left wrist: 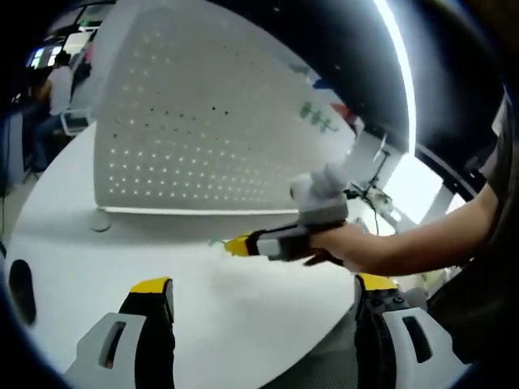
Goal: Insert the hook assembly into the mounting plate slot until the hook locks in place.
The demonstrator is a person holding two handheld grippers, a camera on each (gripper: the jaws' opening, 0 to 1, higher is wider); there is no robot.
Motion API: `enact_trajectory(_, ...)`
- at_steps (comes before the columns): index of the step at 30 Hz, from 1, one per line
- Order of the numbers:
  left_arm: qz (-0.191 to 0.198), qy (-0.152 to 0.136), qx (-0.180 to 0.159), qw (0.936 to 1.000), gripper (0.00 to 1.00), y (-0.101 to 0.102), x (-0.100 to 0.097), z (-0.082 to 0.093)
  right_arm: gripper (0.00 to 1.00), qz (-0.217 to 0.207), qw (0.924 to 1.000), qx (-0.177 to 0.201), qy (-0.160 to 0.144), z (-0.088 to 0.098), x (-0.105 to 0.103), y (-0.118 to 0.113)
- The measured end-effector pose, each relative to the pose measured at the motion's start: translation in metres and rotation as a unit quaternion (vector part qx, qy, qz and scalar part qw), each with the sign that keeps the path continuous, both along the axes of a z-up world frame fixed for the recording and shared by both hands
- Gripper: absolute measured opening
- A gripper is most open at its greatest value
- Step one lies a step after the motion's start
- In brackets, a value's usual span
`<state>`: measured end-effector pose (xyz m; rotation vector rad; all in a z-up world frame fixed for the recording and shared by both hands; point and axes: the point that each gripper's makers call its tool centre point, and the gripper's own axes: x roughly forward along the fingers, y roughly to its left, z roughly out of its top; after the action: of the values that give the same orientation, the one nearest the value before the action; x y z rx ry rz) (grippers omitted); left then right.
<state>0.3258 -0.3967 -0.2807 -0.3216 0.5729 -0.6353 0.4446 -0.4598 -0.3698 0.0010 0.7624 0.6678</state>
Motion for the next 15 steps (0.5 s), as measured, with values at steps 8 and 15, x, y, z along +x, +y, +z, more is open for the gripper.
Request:
enact_trajectory(8,0.010,-0.012,0.010,0.9998,0.93,0.011,0.006,0.007,0.00,-0.031,0.9982,0.047,-0.018,0.037,0.002,-0.012)
enact_trajectory(15,0.010,-0.029,0.015,0.9994,0.93,0.012,0.011,0.014,0.00,-0.033,0.9961,0.072,-0.038,0.062,-0.010,-0.020)
